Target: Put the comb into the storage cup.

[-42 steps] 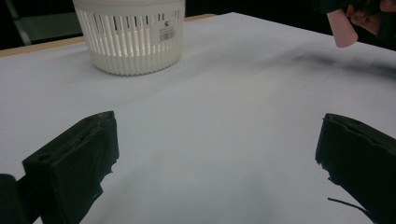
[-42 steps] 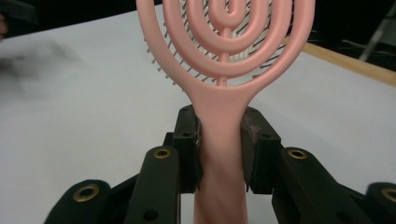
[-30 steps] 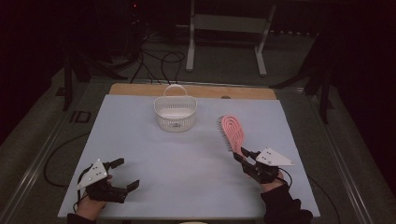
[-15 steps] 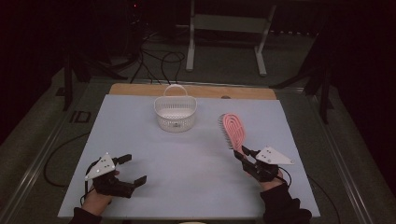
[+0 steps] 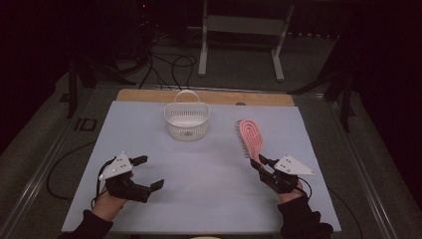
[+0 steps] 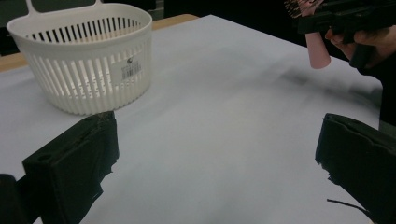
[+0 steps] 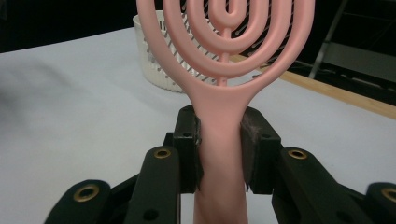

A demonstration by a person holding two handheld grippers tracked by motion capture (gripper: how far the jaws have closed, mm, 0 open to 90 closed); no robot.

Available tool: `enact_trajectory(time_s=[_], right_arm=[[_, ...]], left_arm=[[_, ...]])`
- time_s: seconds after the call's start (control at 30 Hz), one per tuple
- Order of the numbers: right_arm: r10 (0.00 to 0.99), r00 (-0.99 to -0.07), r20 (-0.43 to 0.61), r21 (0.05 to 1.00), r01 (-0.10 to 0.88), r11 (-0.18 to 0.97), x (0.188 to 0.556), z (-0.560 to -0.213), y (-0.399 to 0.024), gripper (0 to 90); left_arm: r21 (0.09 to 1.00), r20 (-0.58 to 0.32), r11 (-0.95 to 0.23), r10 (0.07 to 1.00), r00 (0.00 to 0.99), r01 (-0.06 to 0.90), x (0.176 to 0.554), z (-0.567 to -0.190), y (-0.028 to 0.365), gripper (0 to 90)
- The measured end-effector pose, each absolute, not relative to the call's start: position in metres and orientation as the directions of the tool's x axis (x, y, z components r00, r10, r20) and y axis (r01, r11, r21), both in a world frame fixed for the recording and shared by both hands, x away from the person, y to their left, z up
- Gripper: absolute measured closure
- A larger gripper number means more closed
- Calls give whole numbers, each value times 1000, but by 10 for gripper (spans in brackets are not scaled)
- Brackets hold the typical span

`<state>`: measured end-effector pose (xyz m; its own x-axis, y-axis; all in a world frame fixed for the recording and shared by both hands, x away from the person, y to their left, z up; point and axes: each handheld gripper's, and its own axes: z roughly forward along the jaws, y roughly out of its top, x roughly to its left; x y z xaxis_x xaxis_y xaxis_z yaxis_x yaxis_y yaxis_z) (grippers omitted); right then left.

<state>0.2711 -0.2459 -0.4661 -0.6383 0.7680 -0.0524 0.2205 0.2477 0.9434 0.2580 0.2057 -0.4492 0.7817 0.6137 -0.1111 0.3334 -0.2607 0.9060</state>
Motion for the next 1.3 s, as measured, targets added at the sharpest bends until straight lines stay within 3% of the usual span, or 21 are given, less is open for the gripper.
enact_trajectory(time_s=[0.5,1.3], right_arm=[[761,-648,-33,945,227,234,271,-465,-245,706],[761,-649,-26,948,226,226,272,-464,-244,707]], left_arm=[[906,-98,-277,596,797,319,276,-412,182,2],[891,-168,-269,554,816,366,308,-359,121,1]])
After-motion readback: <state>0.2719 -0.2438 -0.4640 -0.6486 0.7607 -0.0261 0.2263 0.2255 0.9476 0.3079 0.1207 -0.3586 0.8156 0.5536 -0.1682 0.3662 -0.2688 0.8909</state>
